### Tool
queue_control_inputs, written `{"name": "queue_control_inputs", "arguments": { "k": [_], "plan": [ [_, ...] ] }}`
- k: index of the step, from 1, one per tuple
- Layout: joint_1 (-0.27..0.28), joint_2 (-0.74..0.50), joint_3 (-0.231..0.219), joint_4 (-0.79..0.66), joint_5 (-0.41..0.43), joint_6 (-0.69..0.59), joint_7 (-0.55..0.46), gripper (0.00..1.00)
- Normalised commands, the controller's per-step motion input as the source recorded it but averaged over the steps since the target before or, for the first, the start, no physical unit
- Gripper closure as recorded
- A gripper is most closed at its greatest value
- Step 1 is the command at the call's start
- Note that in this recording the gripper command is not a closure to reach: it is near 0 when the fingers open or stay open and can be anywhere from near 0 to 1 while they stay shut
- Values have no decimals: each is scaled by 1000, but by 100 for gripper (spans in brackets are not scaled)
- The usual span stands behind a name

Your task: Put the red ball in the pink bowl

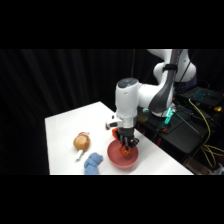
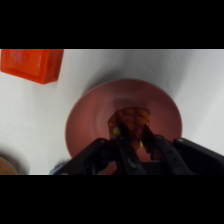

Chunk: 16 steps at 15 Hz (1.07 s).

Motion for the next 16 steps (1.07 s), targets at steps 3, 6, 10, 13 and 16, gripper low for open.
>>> {"name": "queue_control_inputs", "arguments": {
  "k": [3,6,10,13,16],
  "plan": [
    [-88,-176,90,19,76,-205,-185,0],
    [-46,-258,85,13,50,-244,-128,0],
    [-12,-323,82,20,76,-315,-84,0],
    [-14,-320,49,92,126,-409,-72,0],
    [-19,-273,-1,153,83,-427,-48,0]
  ]
}}
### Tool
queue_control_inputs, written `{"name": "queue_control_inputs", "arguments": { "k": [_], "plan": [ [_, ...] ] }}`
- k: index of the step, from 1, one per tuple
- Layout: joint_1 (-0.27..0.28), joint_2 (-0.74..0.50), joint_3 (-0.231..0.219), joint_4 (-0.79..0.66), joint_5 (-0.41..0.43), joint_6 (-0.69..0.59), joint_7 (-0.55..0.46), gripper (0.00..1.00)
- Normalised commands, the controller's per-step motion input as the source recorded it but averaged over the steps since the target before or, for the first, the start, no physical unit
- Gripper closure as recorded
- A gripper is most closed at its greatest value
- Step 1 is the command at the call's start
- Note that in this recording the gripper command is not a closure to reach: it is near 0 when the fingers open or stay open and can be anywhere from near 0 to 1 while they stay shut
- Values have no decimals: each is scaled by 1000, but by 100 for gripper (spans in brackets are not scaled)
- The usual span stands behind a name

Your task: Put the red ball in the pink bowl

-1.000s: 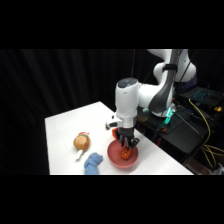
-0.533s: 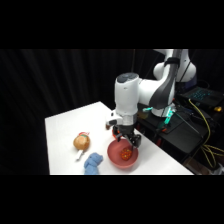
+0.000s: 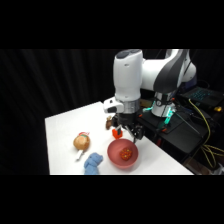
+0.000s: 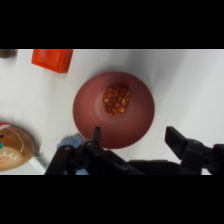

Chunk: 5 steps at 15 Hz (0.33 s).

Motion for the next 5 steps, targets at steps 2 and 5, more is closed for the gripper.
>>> {"name": "queue_control_inputs", "arguments": {
  "k": [2,5],
  "plan": [
    [-18,-222,-23,156,44,-354,-8,0],
    [-21,-159,-29,146,21,-263,9,0]
  ]
}}
